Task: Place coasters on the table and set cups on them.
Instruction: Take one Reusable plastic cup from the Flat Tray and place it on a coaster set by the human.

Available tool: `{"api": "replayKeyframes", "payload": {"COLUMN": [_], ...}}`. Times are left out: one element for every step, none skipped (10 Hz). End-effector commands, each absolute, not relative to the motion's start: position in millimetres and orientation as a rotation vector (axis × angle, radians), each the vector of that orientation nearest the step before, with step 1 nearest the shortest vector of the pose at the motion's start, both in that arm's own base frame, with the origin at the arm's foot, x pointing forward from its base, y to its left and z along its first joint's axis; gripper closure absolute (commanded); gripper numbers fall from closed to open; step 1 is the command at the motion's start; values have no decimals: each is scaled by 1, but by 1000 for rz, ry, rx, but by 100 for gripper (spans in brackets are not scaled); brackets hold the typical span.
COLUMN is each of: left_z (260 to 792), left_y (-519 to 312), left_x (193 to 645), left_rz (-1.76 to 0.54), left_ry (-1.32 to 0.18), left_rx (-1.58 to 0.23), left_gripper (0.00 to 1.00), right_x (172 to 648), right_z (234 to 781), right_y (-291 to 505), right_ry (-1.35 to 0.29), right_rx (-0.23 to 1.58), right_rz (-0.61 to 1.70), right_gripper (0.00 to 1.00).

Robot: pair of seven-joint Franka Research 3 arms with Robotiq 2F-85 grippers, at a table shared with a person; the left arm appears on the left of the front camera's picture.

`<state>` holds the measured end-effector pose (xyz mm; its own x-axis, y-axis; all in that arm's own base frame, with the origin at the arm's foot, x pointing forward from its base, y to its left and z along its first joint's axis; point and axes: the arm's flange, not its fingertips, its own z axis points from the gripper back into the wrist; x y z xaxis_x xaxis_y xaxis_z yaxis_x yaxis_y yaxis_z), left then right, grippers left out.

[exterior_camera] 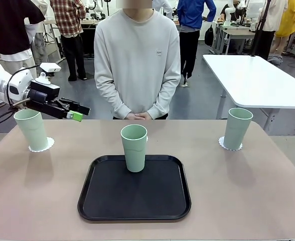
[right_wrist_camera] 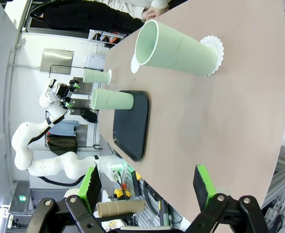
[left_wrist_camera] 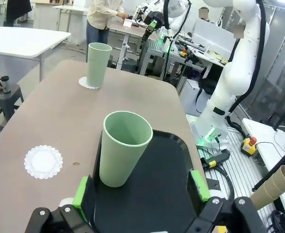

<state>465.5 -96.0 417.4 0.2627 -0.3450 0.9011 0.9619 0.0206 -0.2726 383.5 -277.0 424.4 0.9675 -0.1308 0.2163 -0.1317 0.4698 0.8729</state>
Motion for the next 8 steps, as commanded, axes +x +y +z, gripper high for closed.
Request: {"api": "replayKeyframes", "payload": {"left_z": [386,366,352,342,330,322,316,311], "left_y": [-115,-132,-143,-150,-156,-160,-161,-161], "left_x": [470,468,467,466,459,455,450,445], "left_rz": [-1238,-1252,-1285,-1302,-1315,-1339,-1361,-1368], "left_ry": [-922,-989,-1026,-1052,-1080,-1102,-1102,-1120], "left_rx": [-1046,-1003,-971,-951,-931,-934,-949,-951], "left_gripper": [0,0,0,0,0,0,0,0], "right_x": [383,383,383,383,383,383,383,383], "right_z": [425,425,425,425,425,425,425,425], "right_y": [-279,-279,-279,-279,-279,-279,-279,-279], "right_ry": [-252,-252,-252,-252,-252,-252,-252,-252], "right_rx": [1080,1080,1080,1080,1080,1080,1080,1080], "right_rz": [5,5,5,5,5,5,5,5], "right_gripper": [0,0,0,0,0,0,0,0]}}
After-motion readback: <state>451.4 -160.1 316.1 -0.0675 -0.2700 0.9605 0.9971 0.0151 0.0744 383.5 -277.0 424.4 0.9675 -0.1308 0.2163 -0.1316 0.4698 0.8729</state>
